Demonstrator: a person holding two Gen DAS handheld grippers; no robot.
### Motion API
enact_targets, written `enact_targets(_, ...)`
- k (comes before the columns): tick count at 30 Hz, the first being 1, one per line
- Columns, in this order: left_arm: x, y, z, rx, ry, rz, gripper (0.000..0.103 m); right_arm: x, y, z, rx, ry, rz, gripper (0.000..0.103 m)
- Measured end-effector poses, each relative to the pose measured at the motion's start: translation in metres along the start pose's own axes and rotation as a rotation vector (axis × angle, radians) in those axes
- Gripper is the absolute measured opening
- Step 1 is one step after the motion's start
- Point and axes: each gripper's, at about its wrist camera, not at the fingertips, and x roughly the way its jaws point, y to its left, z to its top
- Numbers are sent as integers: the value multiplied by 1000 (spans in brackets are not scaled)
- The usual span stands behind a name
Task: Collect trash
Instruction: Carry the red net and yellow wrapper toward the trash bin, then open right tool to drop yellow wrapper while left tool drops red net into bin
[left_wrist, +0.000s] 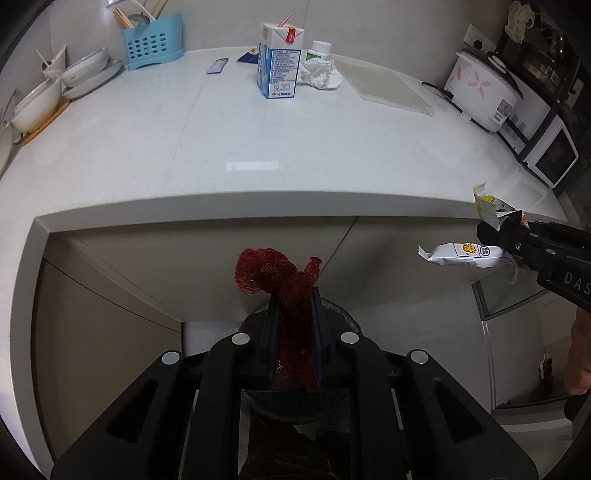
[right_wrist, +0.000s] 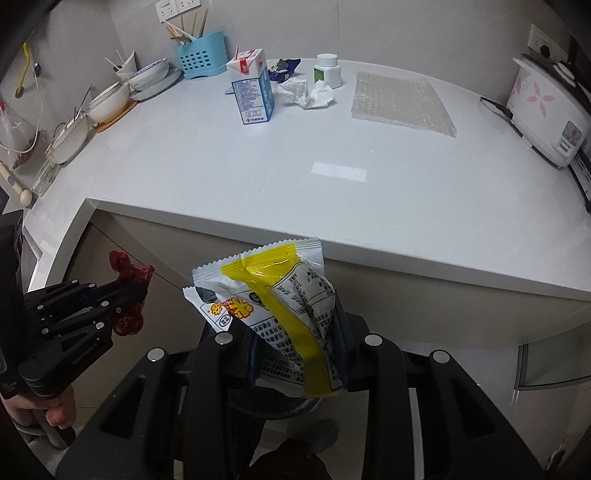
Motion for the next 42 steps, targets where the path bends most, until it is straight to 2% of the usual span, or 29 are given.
enact_targets(9,13,6,-29,-24,29,12,14,37,19,-37,-17,76,51,29)
enact_targets(14,28,16,-45,-66,79,23,14,74,19,-51,8,131,88,29)
enact_targets(23,51,32,-64,-92,116,44,14,144,28,-75,8,197,98,30)
enact_targets(32,61,46,-81,-106,165,68,14,193,34,-101,24,262,129,32)
enact_targets(42,71,54,-93,-109,212,69,14,224,35,-113,46,302,136,54)
